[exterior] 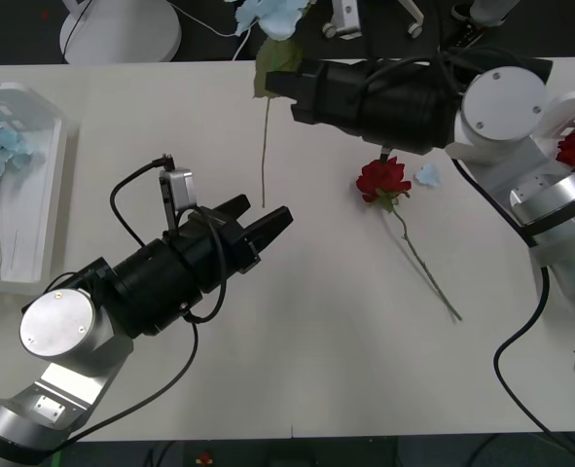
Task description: Put the red flowers into the right box and the blue flowers into the left box
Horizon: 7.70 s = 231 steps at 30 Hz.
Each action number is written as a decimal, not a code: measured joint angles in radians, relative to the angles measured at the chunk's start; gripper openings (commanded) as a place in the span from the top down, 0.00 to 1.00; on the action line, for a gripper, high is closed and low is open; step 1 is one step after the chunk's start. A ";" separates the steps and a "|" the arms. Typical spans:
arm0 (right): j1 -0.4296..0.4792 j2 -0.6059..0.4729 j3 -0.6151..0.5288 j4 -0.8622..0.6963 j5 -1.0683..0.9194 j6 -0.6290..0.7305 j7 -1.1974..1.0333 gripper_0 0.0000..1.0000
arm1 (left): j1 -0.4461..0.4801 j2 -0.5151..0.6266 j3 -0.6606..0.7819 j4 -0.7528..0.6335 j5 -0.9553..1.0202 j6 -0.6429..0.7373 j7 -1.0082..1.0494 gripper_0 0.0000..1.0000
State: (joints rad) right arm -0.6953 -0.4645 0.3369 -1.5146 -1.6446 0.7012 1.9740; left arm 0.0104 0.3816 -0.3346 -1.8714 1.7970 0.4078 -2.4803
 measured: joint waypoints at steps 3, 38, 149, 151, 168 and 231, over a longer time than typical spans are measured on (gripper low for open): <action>-0.006 0.027 0.029 0.000 0.000 -0.004 0.000 1.00 | -0.028 0.003 -0.029 0.004 0.005 -0.049 0.000 0.00; -0.016 0.068 0.054 0.000 0.001 -0.037 0.000 0.29 | -0.178 0.010 -0.037 0.141 0.127 -0.114 0.000 1.00; -0.160 -0.408 -0.128 0.304 0.872 0.775 -0.589 1.00 | -0.138 0.129 0.430 -0.320 -0.738 0.814 0.927 0.01; -0.160 -0.461 -0.128 0.311 0.881 0.773 -0.585 1.00 | -0.122 0.131 0.359 -0.320 -0.759 0.715 0.927 0.00; -0.161 -0.501 -0.128 0.826 1.096 0.370 -0.336 1.00 | -0.104 0.391 0.211 -0.215 -0.445 0.426 0.571 0.00; 0.072 -0.627 -0.153 -0.033 -0.062 0.675 0.749 0.01 | -0.178 0.390 0.374 -0.044 -0.144 0.757 0.229 0.00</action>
State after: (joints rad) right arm -0.6231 -1.0910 0.1838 -1.5479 -1.7064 1.3760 2.7226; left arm -0.1681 0.7715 0.0390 -1.9153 1.6534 1.1644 -2.2510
